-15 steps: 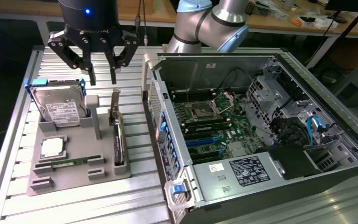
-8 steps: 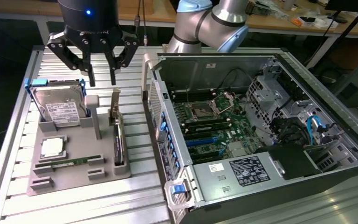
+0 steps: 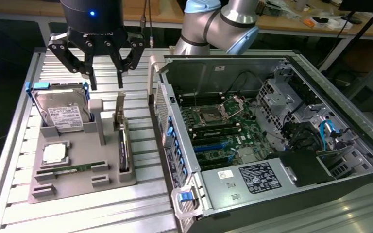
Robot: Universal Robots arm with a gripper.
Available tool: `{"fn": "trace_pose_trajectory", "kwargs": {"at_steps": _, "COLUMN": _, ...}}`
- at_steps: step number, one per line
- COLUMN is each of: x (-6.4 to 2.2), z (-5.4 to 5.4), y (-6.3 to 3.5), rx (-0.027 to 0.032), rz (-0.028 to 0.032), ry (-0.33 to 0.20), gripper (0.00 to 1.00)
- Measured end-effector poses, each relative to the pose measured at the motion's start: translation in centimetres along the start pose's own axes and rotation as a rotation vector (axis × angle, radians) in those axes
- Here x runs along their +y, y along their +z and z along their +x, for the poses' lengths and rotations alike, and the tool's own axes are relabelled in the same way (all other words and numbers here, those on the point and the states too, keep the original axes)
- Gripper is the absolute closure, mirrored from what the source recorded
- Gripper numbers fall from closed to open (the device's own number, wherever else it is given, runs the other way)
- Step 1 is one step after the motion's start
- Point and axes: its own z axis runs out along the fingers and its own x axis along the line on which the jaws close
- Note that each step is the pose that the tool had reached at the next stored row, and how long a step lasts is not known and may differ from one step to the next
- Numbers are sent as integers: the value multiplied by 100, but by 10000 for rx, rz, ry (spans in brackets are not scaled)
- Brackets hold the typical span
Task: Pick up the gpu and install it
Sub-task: 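Pick up the gpu and move the gpu toward the slot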
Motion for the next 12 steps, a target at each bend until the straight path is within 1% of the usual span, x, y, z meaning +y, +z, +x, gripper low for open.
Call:
{"fn": "trace_pose_trajectory", "kwargs": {"at_steps": 6, "x": -3, "z": 2, "y": 59, "rx": 36, "rz": 4, "ry": -843, "gripper": 49}}
{"fn": "trace_pose_trajectory", "kwargs": {"at_steps": 8, "x": -11, "z": 3, "y": 92, "rx": 44, "rz": 1, "ry": -942, "gripper": 49}}
{"fn": "trace_pose_trajectory", "kwargs": {"at_steps": 12, "x": -41, "z": 7, "y": 151, "rx": 46, "rz": -1, "ry": -973, "gripper": 49}}
